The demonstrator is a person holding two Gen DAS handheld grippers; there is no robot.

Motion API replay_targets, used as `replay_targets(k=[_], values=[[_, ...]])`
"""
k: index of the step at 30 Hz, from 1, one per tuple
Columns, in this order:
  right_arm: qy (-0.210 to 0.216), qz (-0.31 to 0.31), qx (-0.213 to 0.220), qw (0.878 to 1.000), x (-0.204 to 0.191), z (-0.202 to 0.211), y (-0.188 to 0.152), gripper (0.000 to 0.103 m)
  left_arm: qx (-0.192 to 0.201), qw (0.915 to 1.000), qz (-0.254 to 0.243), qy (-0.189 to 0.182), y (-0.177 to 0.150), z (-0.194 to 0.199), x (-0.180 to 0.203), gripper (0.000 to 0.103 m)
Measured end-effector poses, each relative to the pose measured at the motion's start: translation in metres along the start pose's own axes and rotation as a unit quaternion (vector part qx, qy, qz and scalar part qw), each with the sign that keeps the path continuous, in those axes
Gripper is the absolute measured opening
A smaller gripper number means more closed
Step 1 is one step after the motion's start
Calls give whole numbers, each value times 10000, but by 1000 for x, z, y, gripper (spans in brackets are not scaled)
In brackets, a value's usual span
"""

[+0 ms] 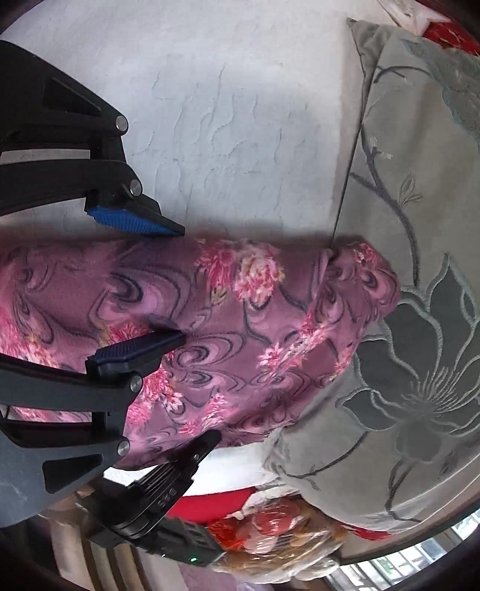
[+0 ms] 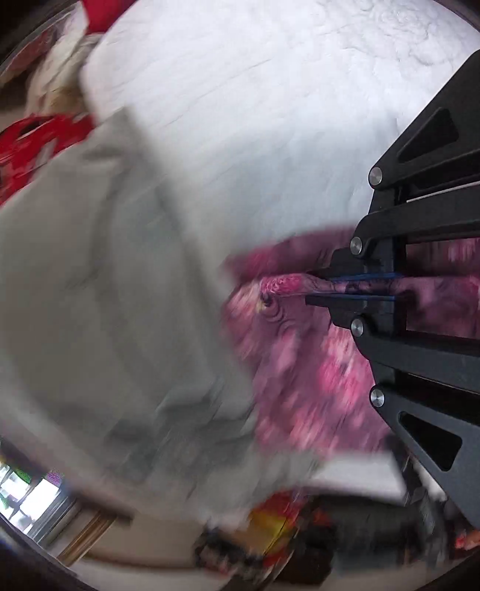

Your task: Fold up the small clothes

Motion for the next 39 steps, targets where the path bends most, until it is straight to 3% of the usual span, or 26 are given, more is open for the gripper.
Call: replay_targets(k=[7, 11, 12, 13, 14, 16, 17, 18, 20, 21, 24, 26, 28, 30, 31, 32, 35, 38, 39], values=[[179, 94, -107, 9997, -9, 25, -21, 15, 18, 9998, -68, 165, -1, 2, 4, 50], [498, -161, -272, 9983, 1, 36, -36, 41, -21, 9997, -11, 240, -10, 3, 7, 50], [550, -185, -355, 9977, 2, 37, -42, 40, -46, 9997, 7, 250, -13, 5, 6, 50], [589, -76, -315, 9977, -1, 42, -42, 34, -83, 9998, 10, 207, -18, 10, 8, 50], [613, 88, -213, 9979, -8, 50, -43, 9, -87, 9999, -17, 148, -23, 12, 10, 50], [670, 347, 98, 9971, -16, 70, -43, 8, -31, 9999, 9, 140, -34, 17, 4, 52], [642, 334, 172, 9972, -15, 72, -43, 7, -39, 9998, 93, 174, -39, 14, -1, 61], [507, 316, 93, 9982, -11, 65, -45, 7, -102, 9996, 150, 192, -43, 9, -6, 67], [12, 324, -441, 9985, 3, 41, -54, 9, -309, 9992, 254, 17, -50, 3, -15, 66], [-23, 320, -458, 9984, 3, 42, -55, 9, -325, 9989, 324, -79, -52, 8, -18, 66], [497, 188, -177, 9984, -8, 70, -55, 18, -294, 9985, 394, -238, -63, 29, -27, 65], [589, 225, -135, 9979, -6, 84, -66, 40, -232, 9982, 436, -351, -76, 35, -30, 66], [499, 286, -278, 9980, 1, 82, -83, 50, -440, 9971, 471, -398, -93, 18, -21, 66], [340, 316, -645, 9968, 9, 70, -101, 45, -674, 9960, 446, -382, -108, 5, -21, 66], [299, 415, -624, 9967, 9, 71, -104, 20, -582, 9972, 353, -300, -109, 2, -13, 66], [412, 558, -426, 9967, 4, 83, -105, 10, -508, 9983, 223, -204, -112, 4, -11, 66], [584, 404, 85, 9974, 8, 104, -105, 5, -467, 9989, -3, -29, -117, 1, -10, 66], [-2, 270, -527, 9982, 37, 72, -120, 5, -509, 9987, -97, 5, -118, 5, -10, 65], [6, 218, -487, 9986, 40, 73, -120, 8, -543, 9985, -87, -11, -119, 9, -12, 65]])
Point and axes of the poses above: each gripper's, at about its wrist camera, not at the fingertips, and z roughly against the way its jaws point, x to its right, y to its top, the point moved 10 cm from there along -z, roughly the way its jaws point, and after that the axes turned 9 degrees about -x, right-handed, at the moved point
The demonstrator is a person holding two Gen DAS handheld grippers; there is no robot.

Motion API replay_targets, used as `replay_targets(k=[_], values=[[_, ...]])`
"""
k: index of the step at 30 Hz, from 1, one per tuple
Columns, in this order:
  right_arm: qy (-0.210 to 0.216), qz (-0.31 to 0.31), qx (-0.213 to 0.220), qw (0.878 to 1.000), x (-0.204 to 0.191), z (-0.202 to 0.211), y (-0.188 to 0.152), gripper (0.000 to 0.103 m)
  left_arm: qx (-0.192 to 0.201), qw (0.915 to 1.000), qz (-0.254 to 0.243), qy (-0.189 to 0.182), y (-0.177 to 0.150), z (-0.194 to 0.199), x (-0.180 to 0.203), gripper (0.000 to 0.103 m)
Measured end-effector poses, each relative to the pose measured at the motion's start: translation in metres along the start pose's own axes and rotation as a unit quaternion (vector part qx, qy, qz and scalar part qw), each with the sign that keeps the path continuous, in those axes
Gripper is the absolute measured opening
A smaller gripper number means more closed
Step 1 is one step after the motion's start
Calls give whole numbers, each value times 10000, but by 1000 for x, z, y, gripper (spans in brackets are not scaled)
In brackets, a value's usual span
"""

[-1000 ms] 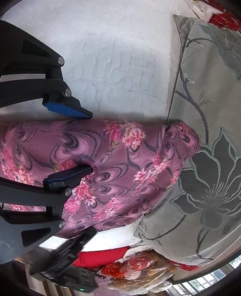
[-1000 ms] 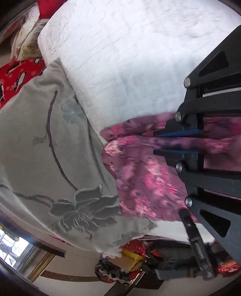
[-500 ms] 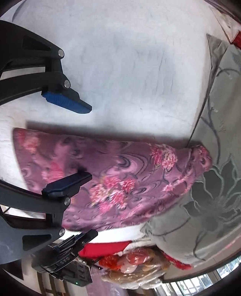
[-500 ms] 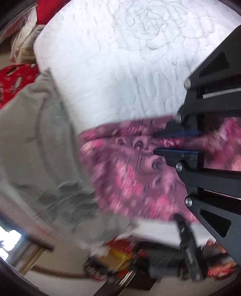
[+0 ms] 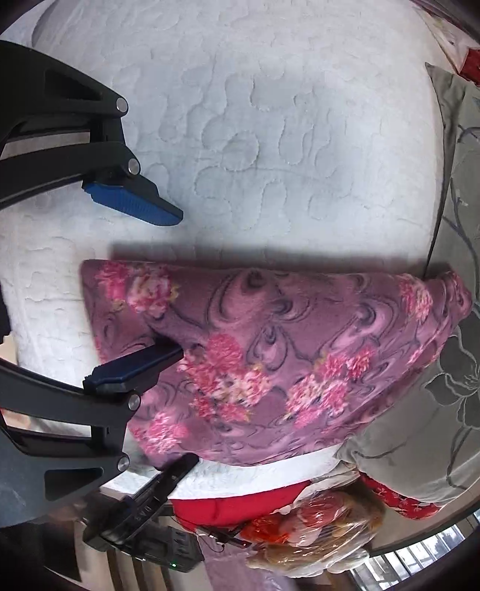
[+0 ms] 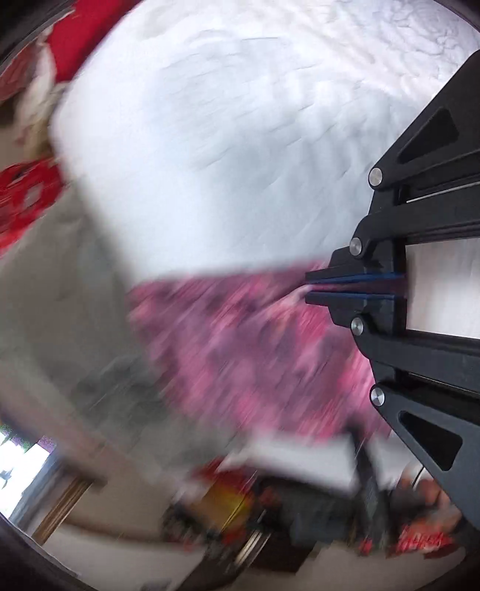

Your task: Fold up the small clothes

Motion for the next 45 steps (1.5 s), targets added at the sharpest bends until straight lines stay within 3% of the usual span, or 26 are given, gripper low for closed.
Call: replay_targets(k=[2, 5, 8, 12, 14, 19, 22, 25, 28, 29, 31, 35, 39, 41, 42, 43, 45], values=[[-107, -52, 187, 9998, -3, 14, 11, 18, 221, 9995, 18, -203, 5, 18, -2, 65], [-23, 263, 707, 9971, -28, 38, 38, 18, 690, 9974, 19, -211, 35, 45, 3, 65], [-120, 739, 815, 9939, -64, 36, 60, 20, 937, 9956, 2, 4, 71, 52, 6, 65], [-575, 1113, 715, 9895, -75, -2, 74, 21, 580, 9972, 211, 432, 96, 11, -8, 67], [-923, 1156, 104, 9889, -59, -38, 62, 24, 507, 9982, 216, 250, 94, -1, -15, 69], [-833, 1222, 473, 9879, -78, -19, 90, 27, 728, 9972, 128, -123, 112, 31, -11, 67], [-826, 1219, 771, 9861, -93, -12, 126, 28, 930, 9957, -4, 34, 146, 39, 4, 67], [-924, 1141, 694, 9867, -98, -32, 152, 28, 948, 9953, -64, 204, 167, 33, 9, 67], [-1292, 1049, 406, 9852, -81, -66, 162, 25, 549, 9979, 178, 308, 183, -5, 1, 69], [-1441, 983, 201, 9845, -69, -81, 162, 22, 401, 9984, 278, 294, 183, -16, -5, 70], [-1272, 873, 405, 9872, -66, -80, 167, 21, 473, 9982, 332, 179, 185, -17, -8, 73], [-1082, 741, 368, 9907, -69, -64, 168, 23, 496, 9984, 245, 78, 178, 3, -7, 70], [-479, 1046, 523, 9920, -81, -32, 137, 29, 695, 9964, 452, -182, 144, 13, -23, 71], [-607, 1182, 197, 9909, -74, -41, 113, 44, 660, 9967, 432, -162, 132, -1, -24, 74], [-793, 1285, -133, 9884, -67, -48, 99, 44, 745, 9968, 279, -16, 130, 1, -21, 74], [-846, 1365, -31, 9870, -68, -41, 96, 44, 649, 9976, 87, 244, 126, 4, -15, 74], [-950, 1215, -97, 9880, -66, -25, 94, 44, 557, 9982, -38, 216, 118, 12, -7, 74]])
Point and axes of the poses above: each gripper's, at about its wrist camera, not at the fingertips, and z roughly against the way its jaws point, x to its right, y to its top, the point moved 10 cm from there along -z, roughly the way its jaws point, and after that the axes turned 9 degrees about -x, right-handed, at the moved point
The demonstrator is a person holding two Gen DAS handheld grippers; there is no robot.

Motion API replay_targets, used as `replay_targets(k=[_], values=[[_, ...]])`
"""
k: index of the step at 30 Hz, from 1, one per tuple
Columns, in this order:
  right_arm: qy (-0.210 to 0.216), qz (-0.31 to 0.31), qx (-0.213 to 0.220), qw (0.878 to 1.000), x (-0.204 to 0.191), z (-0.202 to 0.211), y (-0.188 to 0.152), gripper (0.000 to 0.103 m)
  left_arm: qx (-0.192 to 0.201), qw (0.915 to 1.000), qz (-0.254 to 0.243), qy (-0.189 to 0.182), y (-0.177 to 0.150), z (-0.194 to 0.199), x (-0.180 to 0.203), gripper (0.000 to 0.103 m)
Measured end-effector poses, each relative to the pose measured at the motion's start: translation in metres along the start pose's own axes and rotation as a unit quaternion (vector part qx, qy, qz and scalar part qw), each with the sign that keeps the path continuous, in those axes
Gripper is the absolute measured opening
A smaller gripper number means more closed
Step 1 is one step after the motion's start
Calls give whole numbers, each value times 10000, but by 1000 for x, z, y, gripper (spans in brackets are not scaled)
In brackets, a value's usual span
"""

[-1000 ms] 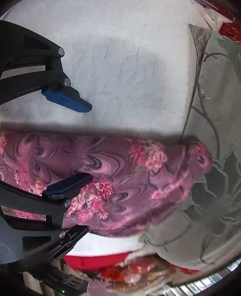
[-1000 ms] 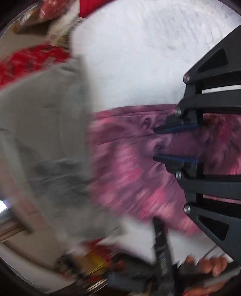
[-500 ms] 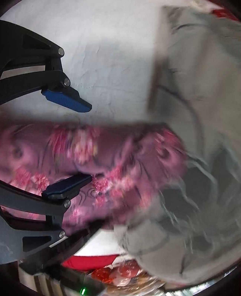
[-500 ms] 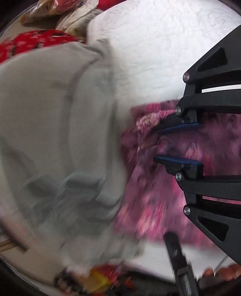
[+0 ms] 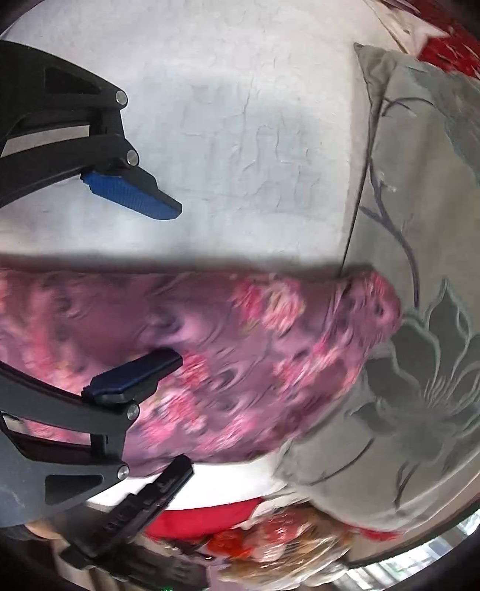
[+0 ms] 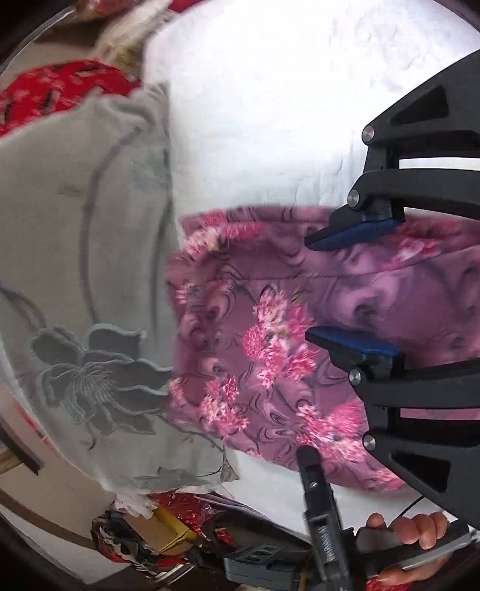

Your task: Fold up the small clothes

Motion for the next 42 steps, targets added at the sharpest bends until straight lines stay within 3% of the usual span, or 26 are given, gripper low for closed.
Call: replay_targets(k=[3, 4, 5, 7, 8, 10, 12, 16, 20, 21, 22, 23, 24, 25, 26, 29, 33, 42], values=[[304, -430, 135, 9985, 17, 22, -2, 46, 136, 9989, 121, -424, -5, 17, -4, 74], [346, -621, 152, 9974, 28, 26, -4, 52, 93, 9982, 209, -554, -6, 15, -6, 74], [429, -864, 136, 9952, 39, 28, -8, 58, -30, 9961, 391, -787, -8, 11, -11, 73], [690, -1140, 91, 9910, 54, 28, -13, 58, -329, 9903, 595, -1209, -15, -3, -10, 73], [909, -1251, 52, 9880, 54, 24, -15, 58, -511, 9854, 707, -1461, -18, -12, -6, 73], [1340, -1391, -58, 9811, 52, 11, -19, 58, -517, 9812, 811, -1674, -20, -17, 3, 76], [1494, -1428, -176, 9783, 44, -6, -18, 59, -526, 9773, 829, -1878, -19, -14, 12, 79], [1827, -1231, -35, 9754, 21, -17, -3, 76, -833, 9648, 1016, -2279, -13, -20, 24, 80], [1612, -916, -106, 9826, 4, -30, 4, 79, -795, 9638, 1116, -2288, -9, -19, 27, 80], [1542, -885, -111, 9840, 3, -30, 4, 78, -747, 9645, 1121, -2272, -9, -17, 26, 69], [1493, -836, -96, 9852, 1, -30, 3, 64, -692, 9685, 1039, -2156, -11, -15, 26, 55], [1406, -786, -89, 9869, 0, -29, 2, 42, -700, 9743, 909, -1939, -12, -17, 25, 36], [1317, -736, -19, 9885, 0, -26, 1, 38, -653, 9799, 746, -1728, -14, -16, 26, 30], [1183, -668, 83, 9907, 0, -21, 0, 25, -578, 9815, 697, -1686, -13, -15, 27, 26], [1091, -622, 154, 9920, -1, -16, 0, 23, -514, 9825, 659, -1662, -14, -11, 28, 22], [712, -394, 390, 9959, -14, 3, -1, 22, -336, 9882, 467, -1418, -19, 2, 33, 21], [582, -161, 558, 9966, -36, 27, -7, 22, -37, 9926, 274, -1179, -31, 28, 31, 21], [784, -117, 747, 9941, -91, 65, -43, 22, 383, 9961, 72, -790, -69, 93, -5, 21]])
Point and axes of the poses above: each gripper's, at about its wrist camera, not at the fingertips, and z roughly against the way its jaws point, x to its right, y to its top, the point moved 10 cm from there along -z, roughly the way its jaws point, and after that the axes turned 9 degrees about -x, right-handed, at the moved point
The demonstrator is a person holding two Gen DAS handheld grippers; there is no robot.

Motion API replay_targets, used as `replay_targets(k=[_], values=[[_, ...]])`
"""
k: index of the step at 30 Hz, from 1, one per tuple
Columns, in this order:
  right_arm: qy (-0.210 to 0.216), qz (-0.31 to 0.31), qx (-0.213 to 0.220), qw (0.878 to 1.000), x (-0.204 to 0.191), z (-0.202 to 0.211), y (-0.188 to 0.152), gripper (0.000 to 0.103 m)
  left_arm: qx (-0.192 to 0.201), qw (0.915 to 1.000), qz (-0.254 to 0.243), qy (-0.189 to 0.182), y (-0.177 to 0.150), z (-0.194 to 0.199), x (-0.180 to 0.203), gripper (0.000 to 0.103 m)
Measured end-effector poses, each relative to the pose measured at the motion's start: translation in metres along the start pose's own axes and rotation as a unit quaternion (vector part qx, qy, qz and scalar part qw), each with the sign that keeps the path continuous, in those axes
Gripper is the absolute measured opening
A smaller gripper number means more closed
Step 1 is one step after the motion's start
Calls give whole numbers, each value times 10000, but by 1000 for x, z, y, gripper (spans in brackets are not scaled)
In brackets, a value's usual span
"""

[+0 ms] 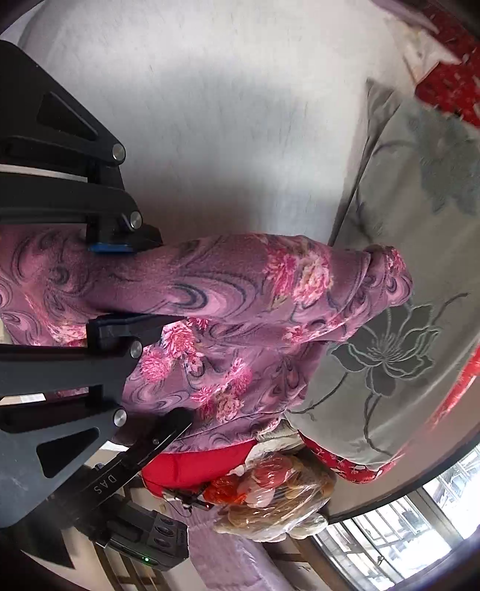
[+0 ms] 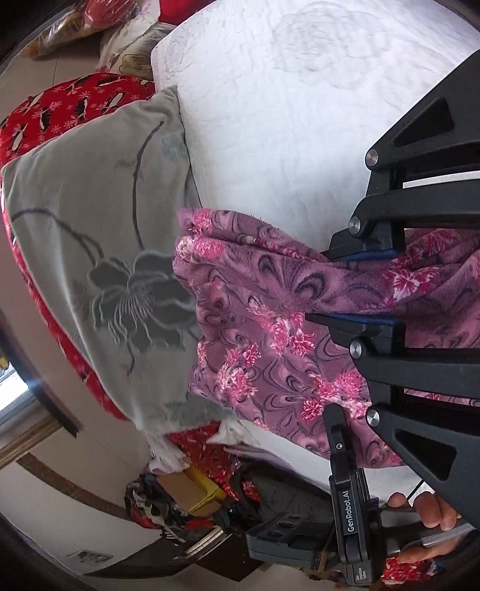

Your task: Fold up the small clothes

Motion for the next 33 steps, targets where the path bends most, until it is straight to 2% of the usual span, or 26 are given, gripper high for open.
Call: replay_targets(k=[6, 15, 18, 19, 20, 21, 22, 25, 28, 30, 32, 33], values=[[134, 85, -71, 9998, -38, 2, -22, 22, 75, 9998, 15, 204, -20, 24, -26, 21], [199, 215, -608, 9977, -71, -30, -59, 22, -54, 9986, 182, 487, -53, 27, -74, 22], [125, 220, -971, 9950, -68, -50, -78, 23, -298, 9967, 326, 677, -70, 11, -100, 27], [-19, 263, -1212, 9923, -63, -62, -89, 26, -448, 9949, 430, 801, -76, 4, -112, 32], [-256, 315, -1441, 9887, -55, -72, -100, 28, -510, 9943, 529, 770, -81, 1, -123, 42], [-386, 346, -1567, 9863, -49, -79, -107, 33, -475, 9952, 608, 596, -82, 2, -128, 43], [-300, 282, -1472, 9883, -46, -76, -107, 38, -419, 9957, 739, 372, -83, 10, -132, 43], [-264, 19, -1259, 9917, -36, -63, -92, 42, -97, 9972, 704, 253, -74, 32, -132, 41], [-295, 161, -803, 9962, -42, -53, -60, 44, 269, 9981, 386, 403, -49, 44, -116, 42], [-296, 415, -639, 9967, -54, -57, -43, 44, 312, 9981, 182, 492, -32, 37, -104, 42], [-239, 694, -570, 9957, -66, -68, -29, 40, 281, 9971, -14, 712, -11, 20, -97, 42], [-238, 857, -556, 9945, -74, -77, -23, 40, 277, 9952, -97, 936, 0, 9, -96, 43]])
Point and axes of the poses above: each gripper's, at about its wrist camera, not at the fingertips, and z roughly against the way its jaws point, x to its right, y to its top, the point moved 10 cm from there along -z, roughly the way its jaws point, and after that the axes turned 9 degrees about -x, right-handed, at the moved point
